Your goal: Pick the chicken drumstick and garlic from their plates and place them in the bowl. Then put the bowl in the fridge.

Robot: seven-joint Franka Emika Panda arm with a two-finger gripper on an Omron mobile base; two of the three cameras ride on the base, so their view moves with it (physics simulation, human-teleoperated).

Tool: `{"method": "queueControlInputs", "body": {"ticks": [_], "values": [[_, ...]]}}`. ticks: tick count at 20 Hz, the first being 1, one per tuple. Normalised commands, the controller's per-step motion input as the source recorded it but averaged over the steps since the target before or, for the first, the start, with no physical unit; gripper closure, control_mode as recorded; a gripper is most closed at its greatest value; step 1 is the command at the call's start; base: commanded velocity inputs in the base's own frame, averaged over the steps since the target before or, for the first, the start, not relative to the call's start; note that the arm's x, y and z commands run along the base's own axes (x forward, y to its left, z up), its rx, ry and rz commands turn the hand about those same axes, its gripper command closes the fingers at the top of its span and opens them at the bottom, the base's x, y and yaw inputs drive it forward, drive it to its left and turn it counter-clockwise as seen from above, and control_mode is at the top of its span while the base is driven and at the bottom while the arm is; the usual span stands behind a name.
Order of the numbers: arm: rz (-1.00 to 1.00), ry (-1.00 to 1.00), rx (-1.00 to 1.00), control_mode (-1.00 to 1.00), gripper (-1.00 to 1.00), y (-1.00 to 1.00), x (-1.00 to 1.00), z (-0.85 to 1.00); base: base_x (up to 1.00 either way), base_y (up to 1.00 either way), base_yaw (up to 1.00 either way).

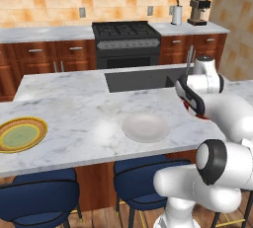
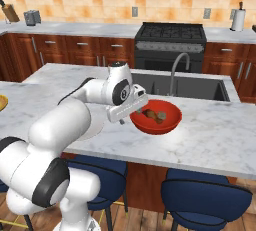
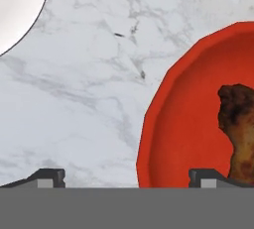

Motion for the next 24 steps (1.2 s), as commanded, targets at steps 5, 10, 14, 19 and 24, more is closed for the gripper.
{"method": "queueControlInputs", "body": {"ticks": [5,10,14,19,24], "values": [[0.00,-0.02,-0.08,-1.00,-1.00,-0.09,0.11,-0.07,0.00,0.00,0.00],[0.00,0.00,-0.02,-1.00,-1.00,-0.09,0.18,-0.15,0.00,0.00,0.00],[0.00,0.00,0.00,-1.00,-1.00,-0.06,0.18,-0.14,0.00,0.00,0.00],[-0.01,0.00,0.00,-1.00,-1.00,-0.08,0.20,-0.11,0.00,0.00,0.00],[-0.09,0.00,0.00,-1.00,-1.00,-0.01,-0.13,-0.09,0.00,0.00,0.00]]}}
